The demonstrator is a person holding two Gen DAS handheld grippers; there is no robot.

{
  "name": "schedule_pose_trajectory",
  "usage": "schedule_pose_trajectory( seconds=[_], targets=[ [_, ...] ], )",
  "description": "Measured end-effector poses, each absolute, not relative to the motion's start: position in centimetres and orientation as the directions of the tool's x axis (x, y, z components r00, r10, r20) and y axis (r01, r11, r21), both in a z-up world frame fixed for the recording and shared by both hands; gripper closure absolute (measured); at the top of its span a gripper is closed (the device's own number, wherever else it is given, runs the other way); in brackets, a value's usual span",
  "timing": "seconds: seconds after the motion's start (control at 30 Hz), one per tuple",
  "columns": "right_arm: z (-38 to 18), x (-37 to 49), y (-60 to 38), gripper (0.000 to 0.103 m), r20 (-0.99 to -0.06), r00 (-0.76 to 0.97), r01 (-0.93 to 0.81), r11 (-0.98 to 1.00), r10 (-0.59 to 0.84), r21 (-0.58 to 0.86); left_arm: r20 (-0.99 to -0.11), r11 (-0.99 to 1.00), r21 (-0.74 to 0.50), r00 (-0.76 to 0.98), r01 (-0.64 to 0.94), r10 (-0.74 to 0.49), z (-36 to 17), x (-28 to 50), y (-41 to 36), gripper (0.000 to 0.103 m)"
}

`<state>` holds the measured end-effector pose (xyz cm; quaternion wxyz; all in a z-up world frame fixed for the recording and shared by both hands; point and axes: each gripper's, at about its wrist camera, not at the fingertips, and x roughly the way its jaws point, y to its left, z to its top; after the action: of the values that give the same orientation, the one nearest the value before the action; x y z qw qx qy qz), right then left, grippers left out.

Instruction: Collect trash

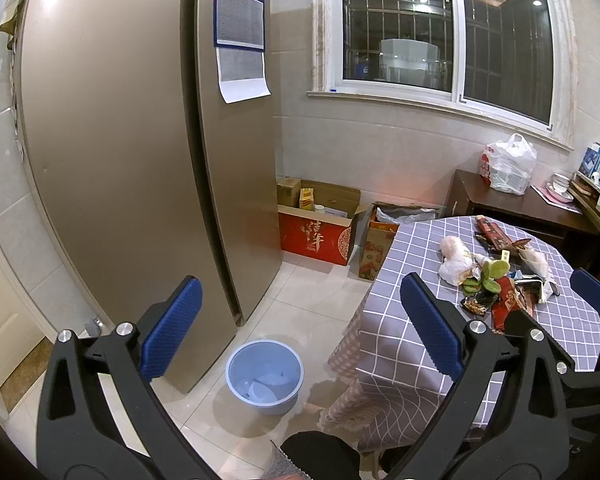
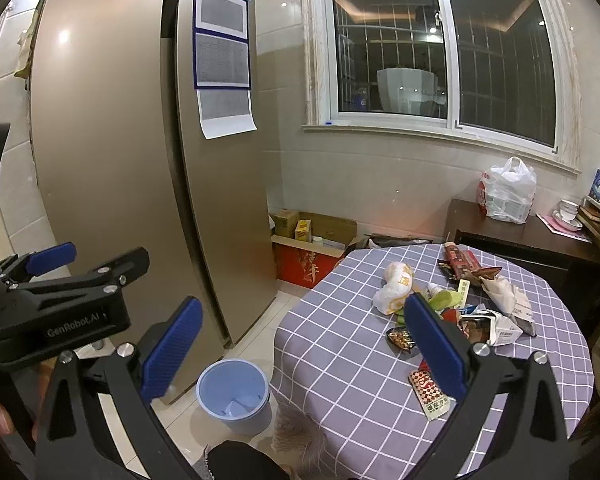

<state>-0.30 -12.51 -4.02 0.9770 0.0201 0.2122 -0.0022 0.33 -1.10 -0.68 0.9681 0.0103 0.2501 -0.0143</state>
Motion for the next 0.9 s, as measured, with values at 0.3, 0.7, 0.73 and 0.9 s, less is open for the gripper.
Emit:
schedule_pose_trajectory(
  seconds=[0.3, 0.7, 0.73, 0.9],
  targets=[
    [-4.00, -0.37, -12.55, 0.004, -0.417, 0.909, 0.011, 0.999, 0.005, 0.036, -0.485, 0.999, 0.010, 0.874, 0.034, -0.025, -0.70, 0.32, -1.07, 0.006],
    [-4.09, -0.40, -12.66, 0.004, -0.411, 0.912, 0.008, 0.999, 0.007, 0.034, -0.485, 0.999, 0.013, 0.874, 0.034, -0.024, -0.65, 0.38, -1.06, 0.006],
    [-4.15, -0.43, -12.62, 0.004, -0.410, 0.912, 0.007, 0.999, 0.007, 0.034, -0.486, 0.999, 0.013, 0.874, 0.034, -0.024, -0.70, 0.37, -1.06, 0.006],
    [-4.24, -0.63, -12.55, 0.004, -0.397, 0.918, 0.005, 1.000, 0.007, 0.028, -0.485, 0.999, 0.014, 0.874, 0.035, -0.024, -0.73, 0.41, -0.97, 0.006]
  ],
)
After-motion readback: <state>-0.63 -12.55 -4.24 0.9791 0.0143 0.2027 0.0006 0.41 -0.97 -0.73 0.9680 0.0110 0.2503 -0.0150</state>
